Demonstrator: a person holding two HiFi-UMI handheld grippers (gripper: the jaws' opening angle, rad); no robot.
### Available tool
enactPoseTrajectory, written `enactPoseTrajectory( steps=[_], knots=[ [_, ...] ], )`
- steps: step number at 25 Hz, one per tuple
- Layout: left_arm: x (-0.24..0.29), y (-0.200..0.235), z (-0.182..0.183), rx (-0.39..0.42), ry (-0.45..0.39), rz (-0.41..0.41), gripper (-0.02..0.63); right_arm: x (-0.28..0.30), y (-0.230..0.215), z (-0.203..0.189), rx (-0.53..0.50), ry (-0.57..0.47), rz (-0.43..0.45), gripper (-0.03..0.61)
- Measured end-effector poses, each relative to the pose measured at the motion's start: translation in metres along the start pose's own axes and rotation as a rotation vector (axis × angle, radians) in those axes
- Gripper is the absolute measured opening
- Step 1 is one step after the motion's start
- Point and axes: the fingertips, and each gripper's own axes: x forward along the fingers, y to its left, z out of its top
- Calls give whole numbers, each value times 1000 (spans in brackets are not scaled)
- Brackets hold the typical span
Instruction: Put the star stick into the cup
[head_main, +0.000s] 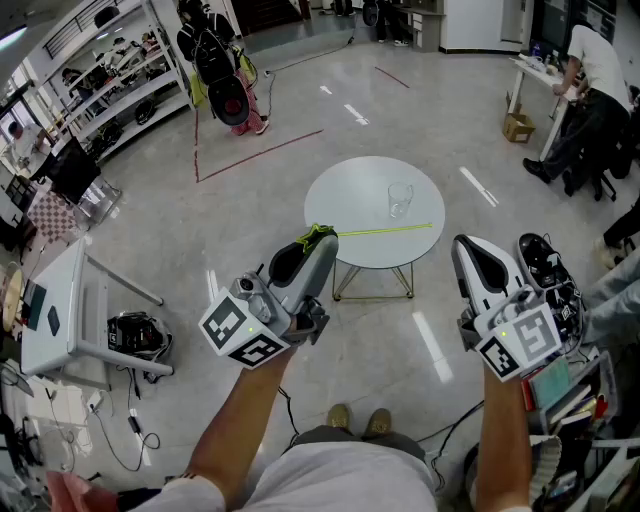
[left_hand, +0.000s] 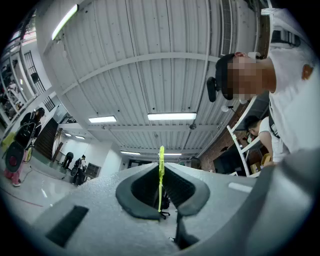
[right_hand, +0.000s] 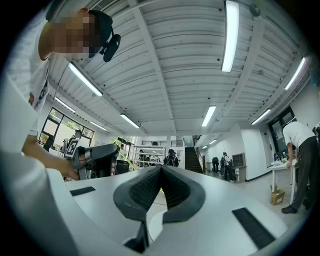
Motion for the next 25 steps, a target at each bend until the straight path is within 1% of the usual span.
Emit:
enactPoseTrajectory(
  steps=[11, 17, 25],
  knots=[
    [6, 1, -4, 7, 5, 7, 29, 1, -6, 2, 1, -9, 9, 11],
    [18, 1, -11, 20, 15, 22, 29, 1, -21, 3, -11, 2, 25, 11],
    [33, -1, -22, 51, 25, 64, 29, -6, -45, -2, -14, 8, 55, 11]
  ],
)
